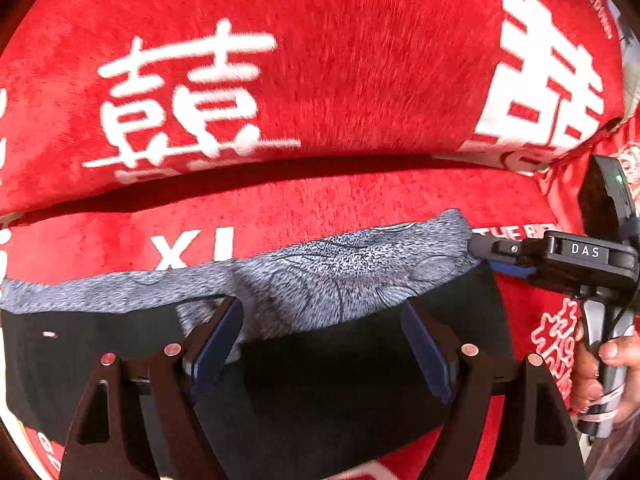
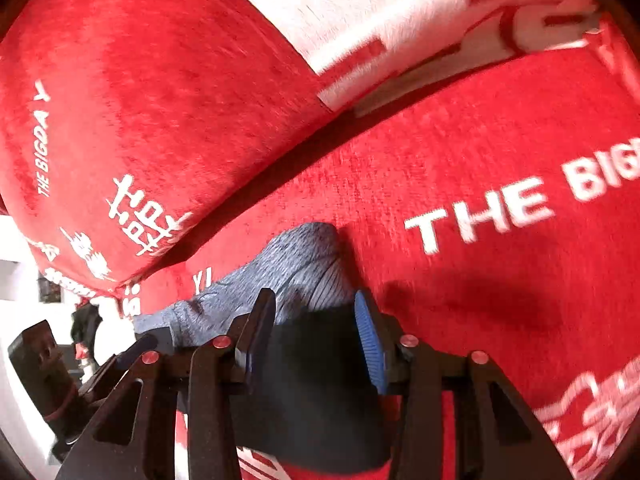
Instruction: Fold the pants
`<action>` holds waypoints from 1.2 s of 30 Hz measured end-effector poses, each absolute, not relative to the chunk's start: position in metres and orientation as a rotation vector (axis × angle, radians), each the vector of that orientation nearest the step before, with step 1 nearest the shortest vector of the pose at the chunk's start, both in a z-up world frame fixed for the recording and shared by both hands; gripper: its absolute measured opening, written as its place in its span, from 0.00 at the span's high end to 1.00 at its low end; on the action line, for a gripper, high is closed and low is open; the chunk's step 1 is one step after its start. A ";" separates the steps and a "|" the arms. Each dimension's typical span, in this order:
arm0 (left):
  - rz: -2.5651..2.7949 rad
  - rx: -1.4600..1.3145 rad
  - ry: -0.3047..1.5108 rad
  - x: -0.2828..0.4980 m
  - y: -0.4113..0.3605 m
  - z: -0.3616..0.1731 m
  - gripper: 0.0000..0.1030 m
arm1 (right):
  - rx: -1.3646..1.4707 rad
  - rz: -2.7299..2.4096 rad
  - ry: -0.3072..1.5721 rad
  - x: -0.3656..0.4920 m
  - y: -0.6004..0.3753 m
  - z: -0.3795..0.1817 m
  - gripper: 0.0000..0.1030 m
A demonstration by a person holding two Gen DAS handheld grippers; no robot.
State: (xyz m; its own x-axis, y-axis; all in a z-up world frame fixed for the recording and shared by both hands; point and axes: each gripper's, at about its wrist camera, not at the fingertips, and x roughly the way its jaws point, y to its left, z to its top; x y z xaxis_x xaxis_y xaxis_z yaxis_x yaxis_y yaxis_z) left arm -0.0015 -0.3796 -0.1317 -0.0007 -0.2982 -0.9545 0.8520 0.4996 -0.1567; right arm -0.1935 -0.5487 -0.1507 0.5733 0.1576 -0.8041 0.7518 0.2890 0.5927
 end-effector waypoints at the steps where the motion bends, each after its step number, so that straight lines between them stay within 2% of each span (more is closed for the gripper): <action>1: -0.968 0.576 1.280 -0.001 -0.381 -0.140 0.21 | 1.287 -0.434 0.939 -0.186 -0.553 -0.163 0.57; 3: -0.941 0.598 1.307 -0.003 -0.379 -0.151 0.21 | 1.305 -0.400 0.979 -0.178 -0.551 -0.172 0.57; 8: -0.912 0.713 1.271 -0.017 -0.356 -0.166 0.21 | 1.069 -0.373 1.110 -0.160 -0.523 -0.156 0.57; 10: -0.902 0.725 1.278 -0.020 -0.349 -0.172 0.19 | 0.988 -0.430 1.172 -0.153 -0.517 -0.161 0.47; 11: -0.898 0.704 1.287 -0.019 -0.346 -0.171 0.19 | 0.970 -0.463 1.198 -0.151 -0.515 -0.166 0.37; 13: -0.885 0.688 1.312 -0.017 -0.343 -0.170 0.19 | 0.989 -0.500 1.179 -0.152 -0.514 -0.168 0.36; 15: -0.868 0.678 1.336 -0.016 -0.340 -0.171 0.19 | 0.977 -0.513 1.187 -0.153 -0.510 -0.165 0.29; 20: -0.789 0.674 1.348 -0.017 -0.327 -0.164 0.19 | 0.892 -0.489 1.293 -0.153 -0.481 -0.154 0.23; 36: -0.585 0.622 1.378 -0.024 -0.290 -0.134 0.19 | 0.855 -0.455 1.349 -0.182 -0.441 -0.120 0.22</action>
State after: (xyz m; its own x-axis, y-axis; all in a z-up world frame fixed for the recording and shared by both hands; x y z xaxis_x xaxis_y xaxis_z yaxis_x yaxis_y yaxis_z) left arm -0.0243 -0.2898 -0.1343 0.1041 -0.0181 -0.9944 0.7031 0.7085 0.0607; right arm -0.1817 -0.4406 -0.1202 0.1988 0.1830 -0.9628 0.7288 0.6292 0.2701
